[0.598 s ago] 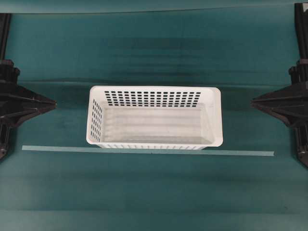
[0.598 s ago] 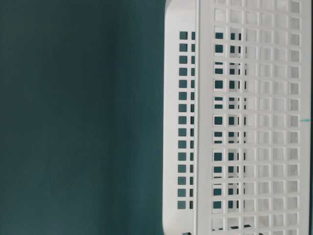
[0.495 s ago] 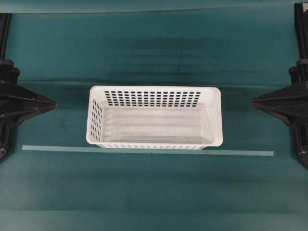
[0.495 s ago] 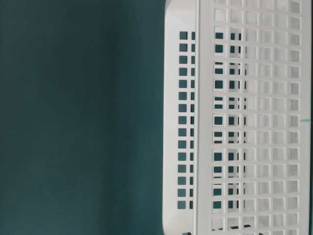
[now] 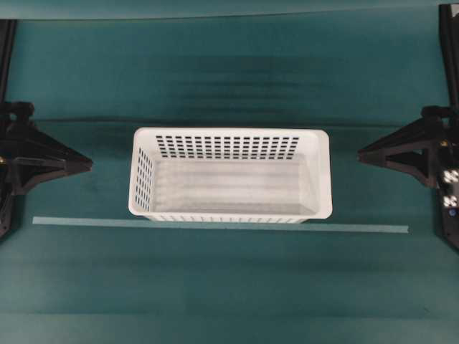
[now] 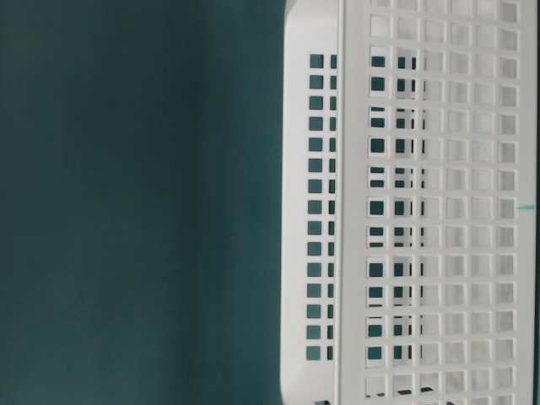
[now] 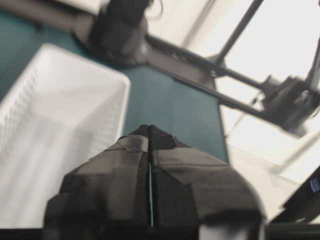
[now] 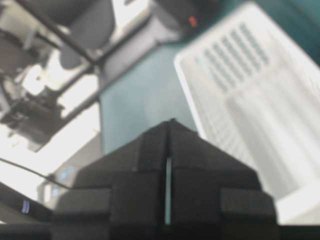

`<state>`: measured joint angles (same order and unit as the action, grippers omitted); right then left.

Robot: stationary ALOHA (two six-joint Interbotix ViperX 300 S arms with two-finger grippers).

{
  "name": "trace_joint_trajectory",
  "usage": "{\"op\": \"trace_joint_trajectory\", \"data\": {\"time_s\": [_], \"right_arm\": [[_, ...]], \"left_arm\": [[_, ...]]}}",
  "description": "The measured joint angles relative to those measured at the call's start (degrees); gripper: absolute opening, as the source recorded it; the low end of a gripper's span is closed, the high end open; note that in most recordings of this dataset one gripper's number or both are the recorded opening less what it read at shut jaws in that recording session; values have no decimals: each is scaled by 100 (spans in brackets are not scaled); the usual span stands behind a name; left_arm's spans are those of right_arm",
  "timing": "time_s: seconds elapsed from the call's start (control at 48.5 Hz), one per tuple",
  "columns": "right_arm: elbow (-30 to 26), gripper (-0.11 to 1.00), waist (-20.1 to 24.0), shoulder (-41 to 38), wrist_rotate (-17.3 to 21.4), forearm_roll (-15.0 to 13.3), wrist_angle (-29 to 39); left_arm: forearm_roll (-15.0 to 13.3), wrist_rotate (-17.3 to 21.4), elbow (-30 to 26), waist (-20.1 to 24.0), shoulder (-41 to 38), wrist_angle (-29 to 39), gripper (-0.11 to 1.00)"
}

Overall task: Lift the white basket with both hands.
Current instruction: 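Move both grippers from rest toward the basket's short end rims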

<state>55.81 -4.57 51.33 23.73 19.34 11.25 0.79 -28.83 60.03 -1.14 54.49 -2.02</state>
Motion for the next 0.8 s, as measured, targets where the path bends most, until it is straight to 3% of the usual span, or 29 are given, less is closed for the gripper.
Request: {"op": "trace_joint_trajectory", "data": {"time_s": [0.227, 0.371, 0.577, 0.722, 0.804], "right_arm": [[-712, 0, -580, -598, 1635, 9, 1424], [-940, 0, -650, -1020, 2566, -97, 2232], [-1178, 0, -659, -1573, 3375, -562, 3278], [-1538, 0, -659, -2118, 3797, -1063, 4078], [-1758, 0, -659, -2399, 3920, -1213, 4333]], "left_arm": [[-9, -2479, -738, 369, -369, 1187, -6], [0, -3454, -1011, 404, -668, 1793, -6], [18, -4465, -1336, 404, -1248, 2777, -6], [18, -4693, -1538, 413, -1749, 3322, -6], [18, -4702, -1679, 413, -2030, 3639, -6]]}}
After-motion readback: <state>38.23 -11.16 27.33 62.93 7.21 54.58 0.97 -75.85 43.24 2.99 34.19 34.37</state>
